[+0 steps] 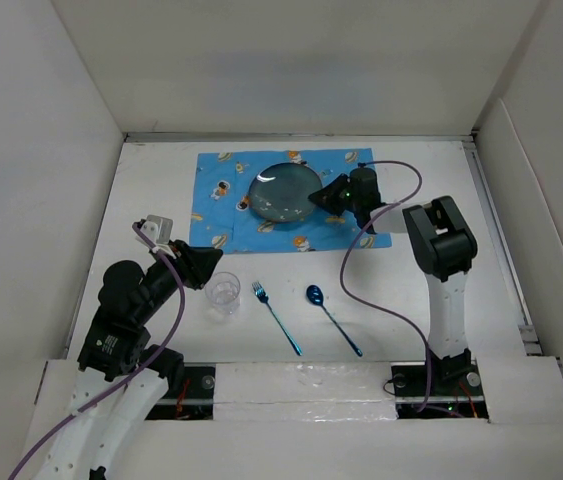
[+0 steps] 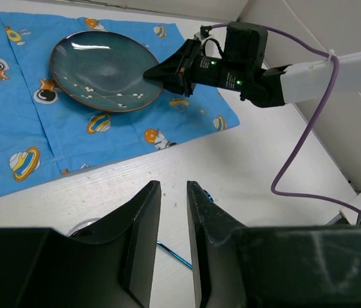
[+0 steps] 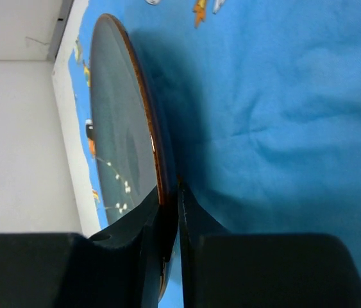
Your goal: Set the dinner table for one person
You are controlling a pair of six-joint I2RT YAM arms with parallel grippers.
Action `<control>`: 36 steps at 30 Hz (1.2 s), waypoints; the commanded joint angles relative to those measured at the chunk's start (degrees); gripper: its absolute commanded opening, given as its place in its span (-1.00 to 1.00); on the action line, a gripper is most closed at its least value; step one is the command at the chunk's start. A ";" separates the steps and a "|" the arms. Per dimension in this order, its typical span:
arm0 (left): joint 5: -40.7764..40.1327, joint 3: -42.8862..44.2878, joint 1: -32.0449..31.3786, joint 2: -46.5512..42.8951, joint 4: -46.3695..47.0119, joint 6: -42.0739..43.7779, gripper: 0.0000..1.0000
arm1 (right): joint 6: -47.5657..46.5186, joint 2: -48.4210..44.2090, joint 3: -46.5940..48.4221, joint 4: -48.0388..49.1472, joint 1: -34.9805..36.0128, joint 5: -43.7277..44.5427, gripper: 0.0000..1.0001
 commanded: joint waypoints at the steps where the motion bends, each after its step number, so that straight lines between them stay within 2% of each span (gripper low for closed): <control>1: -0.32 0.46 -0.23 0.37 2.04 -0.01 -0.58 | 1.88 -4.07 -0.29 8.26 0.11 -0.90 -0.48; 2: -0.32 0.46 -0.23 0.46 2.04 -0.01 -0.58 | 1.53 -4.42 -0.46 7.29 0.11 -0.64 -0.32; 5: -0.06 0.37 -0.23 0.02 2.21 0.08 -0.55 | -0.41 -6.80 -2.31 5.17 0.64 0.50 -0.09; 9: -0.32 0.46 -0.23 -0.24 1.95 -0.01 -0.53 | -4.62 -10.83 -5.55 0.79 0.64 1.55 0.11; 17: -3.74 1.42 -0.23 -0.59 0.72 -0.54 -0.38 | -14.90 -19.80 -12.58 -8.45 0.11 7.44 0.24; 18: -4.62 1.60 -0.23 -0.85 0.29 -0.62 -0.28 | -17.18 -22.07 -13.29 -9.07 0.11 7.88 0.23; 20: -6.12 1.77 -0.23 -0.77 -0.07 -0.98 -0.20 | -19.39 -24.37 -14.43 -11.00 0.11 11.03 0.23; 21: -6.03 1.69 -0.23 -1.03 0.02 -0.98 -0.13 | -21.48 -26.47 -14.79 -11.96 0.11 11.40 0.13; 22: -5.95 1.60 -0.23 -1.21 0.02 -0.98 -0.11 | -22.55 -27.71 -14.96 -13.36 0.64 11.14 -0.09; 23: -6.21 1.60 -0.23 -1.38 0.10 -0.89 -0.10 | -24.04 -29.11 -15.31 -13.29 1.60 10.53 -0.62; 24: -6.56 1.77 -0.23 -1.04 -0.16 -0.98 -0.10 | -27.97 -30.78 -16.36 -12.86 2.91 10.17 -0.94; 25: -7.34 1.95 -0.23 -0.86 -0.33 -1.06 -0.12 | -29.92 -33.67 -16.37 -13.20 6.84 9.91 -1.00; 26: -7.87 2.13 -0.23 -0.51 -0.59 -1.24 -0.34 | -31.77 -34.74 -16.02 -14.33 9.32 11.82 -1.00; 27: -8.58 2.39 -0.23 -0.51 -1.29 -1.41 -0.99 | -34.31 -35.71 -15.50 -15.65 11.95 13.49 -1.00; 28: -12.06 3.26 -0.23 -1.29 -2.34 -2.03 -1.00 | -36.60 -36.59 -13.32 -18.53 19.46 15.07 -1.00; 30: -13.58 3.36 -0.23 -1.64 -2.97 -2.29 -1.00 | -38.19 -36.60 -12.69 -19.35 21.97 17.00 -1.00; 31: -17.68 3.88 -0.23 -1.47 -3.49 -2.64 -1.00 | -38.90 -36.16 -11.55 -19.62 24.43 18.15 -0.99; 32: -18.77 4.06 -0.23 -1.47 -4.37 -3.08 -1.00 | -39.69 -35.72 -10.84 -19.88 28.81 18.60 -0.90; 33: -19.13 3.97 -0.23 -0.52 -4.29 -3.43 -1.00 | -41.26 -35.11 -9.97 -21.45 30.94 19.22 -0.72; 34: -18.87 3.97 -0.23 -0.51 -4.20 -3.35 -1.00 | -41.72 -34.41 -7.61 -22.86 32.79 20.96 -0.32; 36: -19.56 4.24 -0.23 -0.85 -4.64 -3.52 -0.95 | -42.59 -32.65 -5.57 -25.58 37.80 22.99 0.03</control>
